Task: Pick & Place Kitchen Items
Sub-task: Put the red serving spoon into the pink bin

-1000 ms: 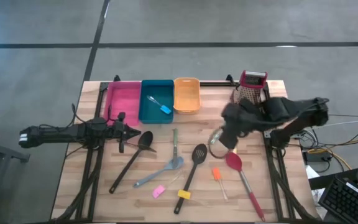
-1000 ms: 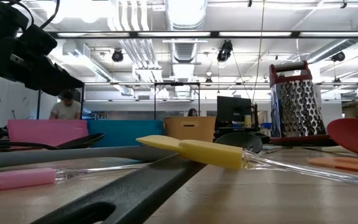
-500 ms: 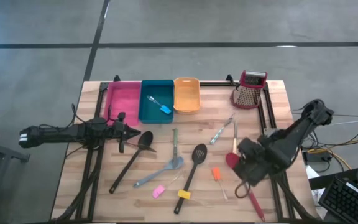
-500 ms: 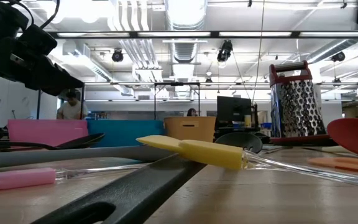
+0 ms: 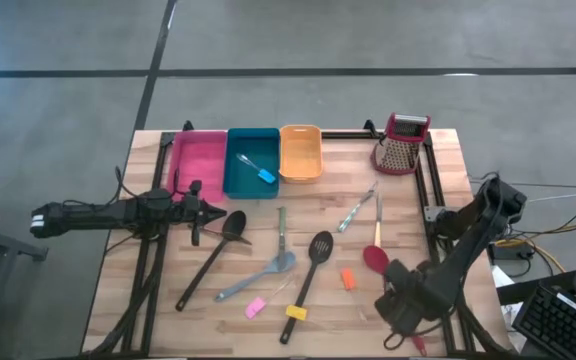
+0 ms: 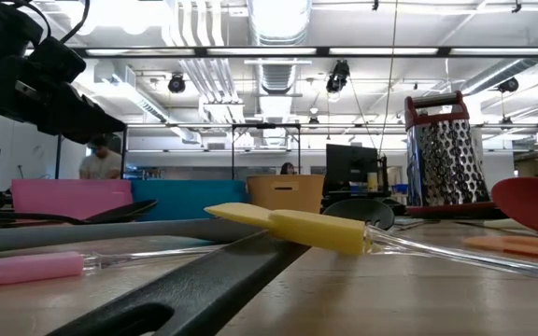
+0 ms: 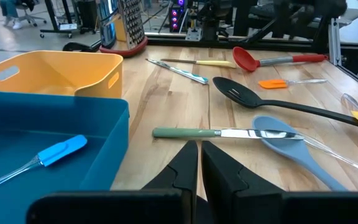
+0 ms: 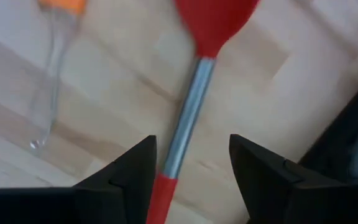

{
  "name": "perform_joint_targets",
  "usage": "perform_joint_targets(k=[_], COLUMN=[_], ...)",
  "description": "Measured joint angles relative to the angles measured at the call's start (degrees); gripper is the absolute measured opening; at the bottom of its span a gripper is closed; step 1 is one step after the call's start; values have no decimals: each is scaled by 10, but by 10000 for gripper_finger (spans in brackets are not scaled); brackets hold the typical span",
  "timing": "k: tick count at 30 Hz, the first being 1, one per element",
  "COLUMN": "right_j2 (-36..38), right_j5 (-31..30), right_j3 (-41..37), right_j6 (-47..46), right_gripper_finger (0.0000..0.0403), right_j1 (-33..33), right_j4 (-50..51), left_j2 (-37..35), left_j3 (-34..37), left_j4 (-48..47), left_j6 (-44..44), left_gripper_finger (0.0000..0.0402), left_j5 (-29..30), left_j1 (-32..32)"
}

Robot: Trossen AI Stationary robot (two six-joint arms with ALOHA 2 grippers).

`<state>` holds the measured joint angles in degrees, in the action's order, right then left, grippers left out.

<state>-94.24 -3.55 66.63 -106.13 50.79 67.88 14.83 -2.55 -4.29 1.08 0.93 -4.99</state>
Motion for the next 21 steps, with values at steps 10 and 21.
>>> perform_joint_targets(k=[10,21], right_j2=[-75,-136], right_j5=[71,106], right_j3=[-4,-31], right_j6=[-35,-47], right_gripper_finger=[250,231], right_j1=[12,24], right_j4=[-61,-185], left_j2=[0,0], left_j3=[0,0], left_j4=[0,0], left_j6=[0,0], left_gripper_finger=[23,23], left_j5=[0,0], left_j1=[0,0])
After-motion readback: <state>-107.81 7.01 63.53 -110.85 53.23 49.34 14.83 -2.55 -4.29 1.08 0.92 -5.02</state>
